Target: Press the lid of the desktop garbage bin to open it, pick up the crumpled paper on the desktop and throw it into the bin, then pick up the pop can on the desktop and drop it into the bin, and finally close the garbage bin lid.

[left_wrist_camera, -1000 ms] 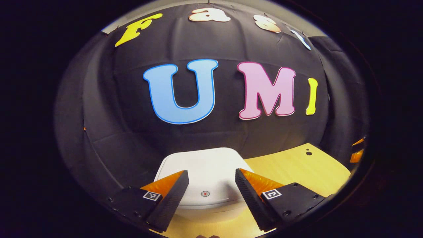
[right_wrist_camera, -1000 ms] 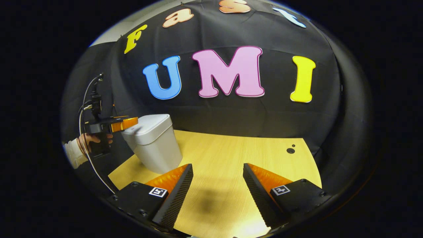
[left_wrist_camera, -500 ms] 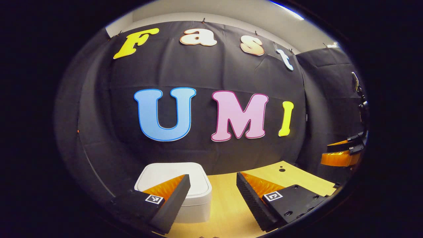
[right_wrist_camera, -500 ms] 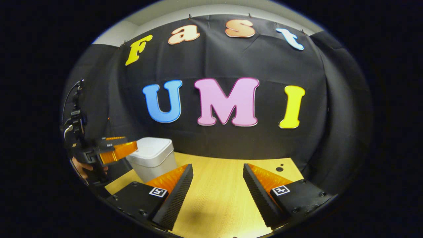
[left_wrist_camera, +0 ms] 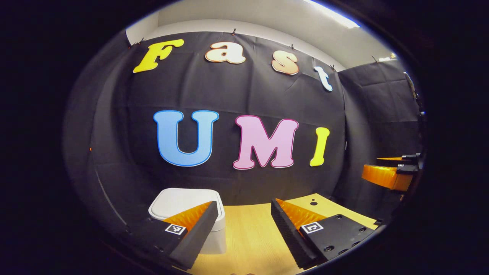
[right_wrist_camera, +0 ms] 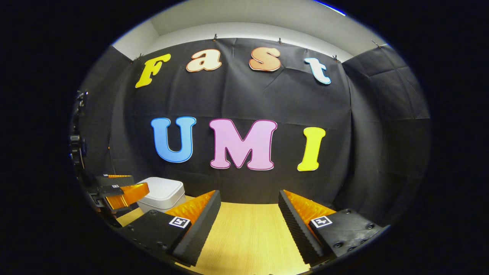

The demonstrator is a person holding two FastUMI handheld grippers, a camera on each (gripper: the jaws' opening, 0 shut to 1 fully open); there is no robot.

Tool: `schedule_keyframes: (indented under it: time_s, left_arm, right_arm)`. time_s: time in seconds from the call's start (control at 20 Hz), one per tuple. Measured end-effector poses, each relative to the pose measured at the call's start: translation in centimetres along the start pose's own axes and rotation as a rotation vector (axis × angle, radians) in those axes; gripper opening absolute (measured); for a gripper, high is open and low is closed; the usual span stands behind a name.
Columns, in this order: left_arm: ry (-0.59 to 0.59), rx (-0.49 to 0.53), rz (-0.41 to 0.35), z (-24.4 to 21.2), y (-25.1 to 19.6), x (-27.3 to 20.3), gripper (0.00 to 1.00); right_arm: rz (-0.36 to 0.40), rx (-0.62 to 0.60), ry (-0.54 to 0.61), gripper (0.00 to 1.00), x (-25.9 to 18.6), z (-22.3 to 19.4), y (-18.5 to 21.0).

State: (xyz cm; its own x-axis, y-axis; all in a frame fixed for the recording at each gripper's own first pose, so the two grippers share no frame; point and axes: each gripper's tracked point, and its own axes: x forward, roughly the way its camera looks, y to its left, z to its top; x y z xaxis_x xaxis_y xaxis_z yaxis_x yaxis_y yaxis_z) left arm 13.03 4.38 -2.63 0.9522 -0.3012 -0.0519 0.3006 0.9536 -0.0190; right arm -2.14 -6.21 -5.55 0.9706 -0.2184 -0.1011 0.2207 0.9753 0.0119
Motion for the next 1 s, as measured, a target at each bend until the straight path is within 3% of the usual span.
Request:
schedule_keyframes:
  time_s: [0.15, 0.45, 0.65, 0.8, 1.0]
  left_arm:
    - [-0.049, 0.015, 0.065, 1.7, -1.7, -1.2, 0.94]
    - [-0.072, 0.022, 0.131, 2.2, -7.0, -3.4, 0.93]
    - [-0.063, 0.069, 0.2, 2.1, -8.8, -4.9, 0.93]
    - [-0.073, 0.089, 0.208, 2.6, -9.7, -5.6, 0.93]
    - [-0.121, 0.136, 0.154, 4.4, -10.1, -5.1, 0.93]
  right_arm:
    - [0.045, -0.011, -0.014, 0.98, 0.5, -0.1, -1.4]
    - [0.048, -0.027, -0.062, 0.98, -0.3, 0.3, -6.7]
    - [0.15, -0.055, -0.066, 0.98, -0.9, -0.2, -6.9]
    - [0.179, -0.064, -0.091, 0.98, -0.8, 0.2, -6.7]
    - [0.14, -0.043, -0.073, 0.98, -0.9, 0.4, -6.2]
